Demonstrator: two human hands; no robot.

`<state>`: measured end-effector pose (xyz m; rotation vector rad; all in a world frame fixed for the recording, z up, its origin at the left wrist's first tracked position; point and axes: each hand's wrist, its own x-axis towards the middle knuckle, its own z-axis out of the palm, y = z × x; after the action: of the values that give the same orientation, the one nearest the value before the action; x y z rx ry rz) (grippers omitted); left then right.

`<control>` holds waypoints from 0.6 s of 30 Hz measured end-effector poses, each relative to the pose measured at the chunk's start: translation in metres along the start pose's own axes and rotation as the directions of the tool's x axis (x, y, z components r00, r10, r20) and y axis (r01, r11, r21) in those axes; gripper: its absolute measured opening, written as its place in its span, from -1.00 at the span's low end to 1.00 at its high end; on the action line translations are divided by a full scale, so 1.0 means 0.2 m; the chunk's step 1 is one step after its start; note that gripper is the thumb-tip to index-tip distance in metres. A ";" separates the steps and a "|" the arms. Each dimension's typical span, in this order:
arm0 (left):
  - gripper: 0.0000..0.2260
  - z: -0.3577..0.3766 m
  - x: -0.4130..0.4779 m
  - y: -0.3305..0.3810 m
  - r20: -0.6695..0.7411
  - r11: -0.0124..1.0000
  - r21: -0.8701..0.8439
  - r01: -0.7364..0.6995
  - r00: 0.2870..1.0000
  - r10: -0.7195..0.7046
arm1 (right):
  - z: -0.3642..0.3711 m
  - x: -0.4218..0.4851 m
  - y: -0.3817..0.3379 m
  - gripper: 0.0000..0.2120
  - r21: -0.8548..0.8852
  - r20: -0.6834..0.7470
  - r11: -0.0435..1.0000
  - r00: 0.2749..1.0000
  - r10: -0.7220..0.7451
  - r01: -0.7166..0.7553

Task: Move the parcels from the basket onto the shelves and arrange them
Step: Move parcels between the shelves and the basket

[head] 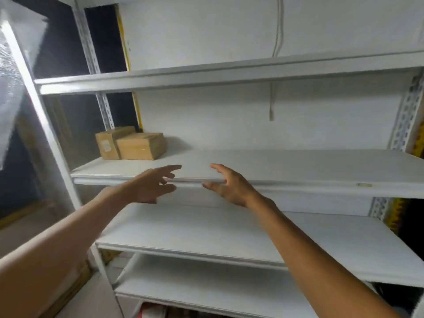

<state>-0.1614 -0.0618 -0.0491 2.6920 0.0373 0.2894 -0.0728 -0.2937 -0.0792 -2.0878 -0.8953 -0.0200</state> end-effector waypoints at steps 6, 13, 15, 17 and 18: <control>-0.48 -0.27 0.04 -0.37 -0.082 0.994 0.079 0.071 0.994 -0.065 | 0.17 0.37 -0.17 -0.35 -0.048 0.077 0.998 0.997 -0.032 0.036; -0.46 -0.36 0.15 -0.74 -0.134 0.992 0.078 0.099 0.987 -0.088 | 0.38 0.73 -0.23 -0.36 -0.067 0.111 0.997 0.993 -0.038 0.046; -0.47 -0.36 0.20 -0.83 -0.136 0.991 0.083 0.106 0.986 -0.094 | 0.43 0.82 -0.22 -0.36 -0.069 0.120 0.997 0.992 -0.039 0.047; -0.47 -0.36 0.26 -0.91 -0.152 0.991 0.074 0.111 0.983 -0.098 | 0.48 0.93 -0.20 -0.36 -0.069 0.127 0.997 0.991 -0.037 0.046; -0.47 -0.36 0.29 -0.95 -0.160 0.991 0.073 0.114 0.982 -0.101 | 0.51 0.99 -0.18 -0.36 -0.071 0.132 0.996 0.991 -0.036 0.046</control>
<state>-0.1153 0.1446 -0.0546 2.7298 0.2459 0.4743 0.0233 -0.0910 -0.0575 -2.1586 -1.0300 0.0633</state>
